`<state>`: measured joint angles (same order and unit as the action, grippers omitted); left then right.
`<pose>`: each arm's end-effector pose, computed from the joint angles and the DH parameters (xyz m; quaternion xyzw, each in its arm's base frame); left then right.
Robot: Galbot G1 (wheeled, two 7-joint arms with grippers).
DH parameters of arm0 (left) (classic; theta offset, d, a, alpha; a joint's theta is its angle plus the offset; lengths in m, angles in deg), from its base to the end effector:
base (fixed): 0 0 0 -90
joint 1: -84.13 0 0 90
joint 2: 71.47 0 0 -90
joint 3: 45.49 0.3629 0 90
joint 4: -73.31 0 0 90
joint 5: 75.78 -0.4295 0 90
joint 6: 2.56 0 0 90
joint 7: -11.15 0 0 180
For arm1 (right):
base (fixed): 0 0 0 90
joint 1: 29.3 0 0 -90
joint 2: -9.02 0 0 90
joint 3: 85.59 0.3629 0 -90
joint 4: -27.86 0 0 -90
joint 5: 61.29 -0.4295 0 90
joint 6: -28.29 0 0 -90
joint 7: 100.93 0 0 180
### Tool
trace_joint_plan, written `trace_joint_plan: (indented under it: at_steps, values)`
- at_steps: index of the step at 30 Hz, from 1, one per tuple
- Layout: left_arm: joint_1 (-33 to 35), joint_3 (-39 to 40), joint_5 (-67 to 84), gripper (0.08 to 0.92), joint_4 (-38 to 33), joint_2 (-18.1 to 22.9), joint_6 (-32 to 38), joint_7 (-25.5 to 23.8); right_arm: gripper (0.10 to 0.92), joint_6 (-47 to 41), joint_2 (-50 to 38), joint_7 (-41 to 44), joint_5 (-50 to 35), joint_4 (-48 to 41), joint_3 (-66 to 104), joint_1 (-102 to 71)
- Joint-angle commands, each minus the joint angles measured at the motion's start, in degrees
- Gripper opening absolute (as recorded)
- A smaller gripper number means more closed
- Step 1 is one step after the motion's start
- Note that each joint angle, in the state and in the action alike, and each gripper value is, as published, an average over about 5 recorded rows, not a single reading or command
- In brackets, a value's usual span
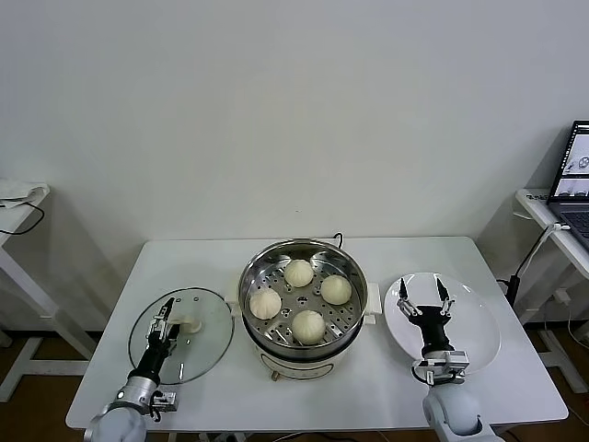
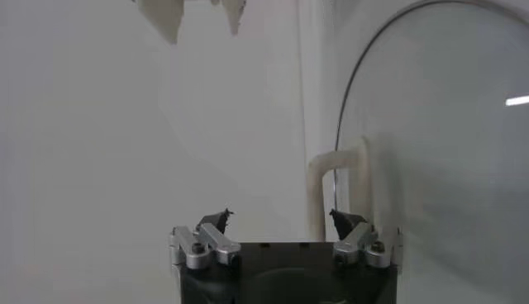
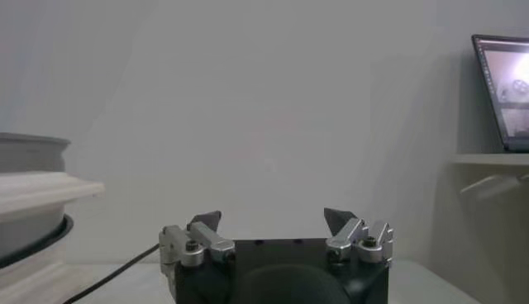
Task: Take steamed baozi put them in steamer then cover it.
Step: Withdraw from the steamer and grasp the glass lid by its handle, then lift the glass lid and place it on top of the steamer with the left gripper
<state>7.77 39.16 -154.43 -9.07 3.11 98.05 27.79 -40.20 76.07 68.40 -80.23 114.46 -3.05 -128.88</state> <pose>0.3189 0.1499 -0.4830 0.0482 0.6935 0.7189 0.0051 0.3561 -0.1002 -0.4448 0.0347 0.9977 -0.0170 0.0548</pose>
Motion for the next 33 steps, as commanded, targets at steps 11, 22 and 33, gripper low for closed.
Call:
trace_joint_plan:
  at_steps: [11, 22, 33]
  values:
    - [-0.72, 0.5, -0.26, 0.566, 0.83, 0.71, -2.07, -3.29, 0.823, 0.09, -0.07, -0.66, 0.19, 0.86, 0.6, 0.08]
    - [-0.51, 0.05, -0.52, 0.246, 0.45, 1.04, -1.48, -2.82, 0.823, 0.12, 0.17, -1.02, 0.32, 1.32, 0.74, 0.16]
    - [5.21, -5.79, 2.8, 0.193, -16.2, -1.99, -1.02, -0.42, 0.823, 0.57, 0.59, -0.78, 0.45, 1.46, 1.27, -0.34]
